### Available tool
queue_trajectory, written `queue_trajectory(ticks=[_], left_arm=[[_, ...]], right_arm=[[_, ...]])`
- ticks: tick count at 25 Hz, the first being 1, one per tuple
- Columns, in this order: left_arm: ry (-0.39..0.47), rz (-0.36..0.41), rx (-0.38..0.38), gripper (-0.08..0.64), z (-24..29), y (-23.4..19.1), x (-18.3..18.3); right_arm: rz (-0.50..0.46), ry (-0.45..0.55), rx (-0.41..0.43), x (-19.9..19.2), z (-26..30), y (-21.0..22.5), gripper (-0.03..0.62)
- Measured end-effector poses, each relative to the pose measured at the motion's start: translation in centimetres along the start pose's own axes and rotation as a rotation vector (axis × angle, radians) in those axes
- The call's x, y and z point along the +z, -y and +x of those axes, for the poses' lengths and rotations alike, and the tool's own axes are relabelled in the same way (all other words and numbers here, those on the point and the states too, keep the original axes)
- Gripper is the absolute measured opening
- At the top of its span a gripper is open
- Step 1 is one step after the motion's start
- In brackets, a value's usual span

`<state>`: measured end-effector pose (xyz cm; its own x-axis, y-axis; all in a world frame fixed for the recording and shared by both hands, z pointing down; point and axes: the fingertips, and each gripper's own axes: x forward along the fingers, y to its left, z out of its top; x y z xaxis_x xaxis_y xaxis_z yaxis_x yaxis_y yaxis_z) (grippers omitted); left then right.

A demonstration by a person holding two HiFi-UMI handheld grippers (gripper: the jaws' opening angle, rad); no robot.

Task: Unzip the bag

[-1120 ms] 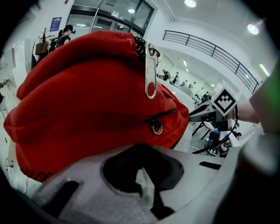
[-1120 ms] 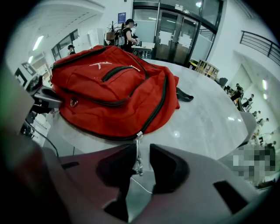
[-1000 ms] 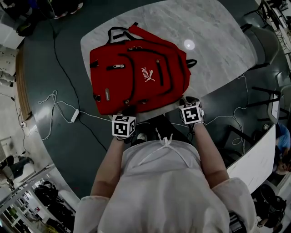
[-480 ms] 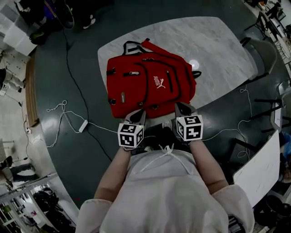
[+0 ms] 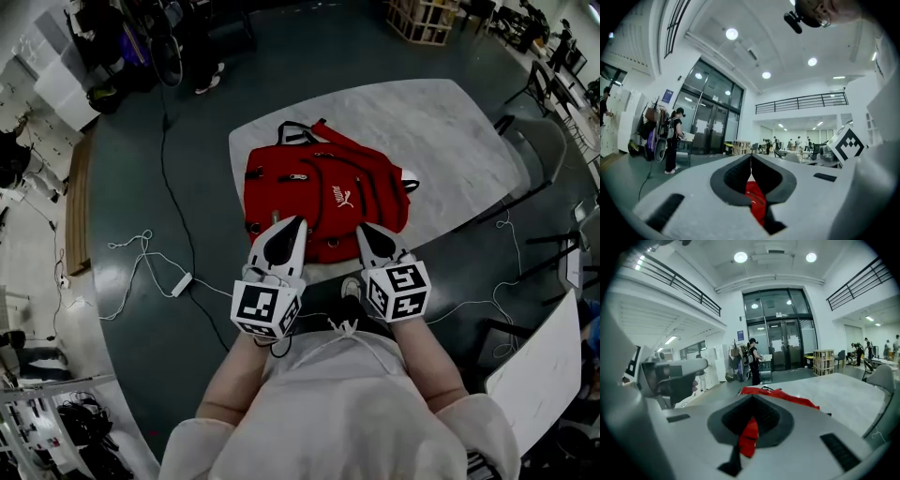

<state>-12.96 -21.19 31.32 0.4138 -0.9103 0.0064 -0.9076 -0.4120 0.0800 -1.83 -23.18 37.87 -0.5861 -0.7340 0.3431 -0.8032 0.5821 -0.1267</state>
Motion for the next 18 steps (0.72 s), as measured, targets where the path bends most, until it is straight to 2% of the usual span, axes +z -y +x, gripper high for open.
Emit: queue_trajectory(ticks=[3, 6, 10, 18], left_arm=[[0.087, 0.018, -0.011, 0.021, -1.4, 1.0, 3.5], [0.119, 0.033, -0.020, 0.021, -2.5, 1.7, 5.1], [0.109, 0.058, -0.020, 0.021, -3.5, 2.3, 5.2], [0.039, 0.027, -0.014, 0.021, -4.9, 2.5, 3.5]], right_arm=[[-0.029, 0.059, 0.009, 1.9, -1.4, -1.3, 0.028], [-0.087, 0.114, 0.009, 3.3, -2.2, -2.4, 0.028], [-0.106, 0.124, 0.021, 3.4, -3.0, -3.9, 0.027], [-0.129, 0.146, 0.014, 3.3, -3.9, -5.4, 0.026]])
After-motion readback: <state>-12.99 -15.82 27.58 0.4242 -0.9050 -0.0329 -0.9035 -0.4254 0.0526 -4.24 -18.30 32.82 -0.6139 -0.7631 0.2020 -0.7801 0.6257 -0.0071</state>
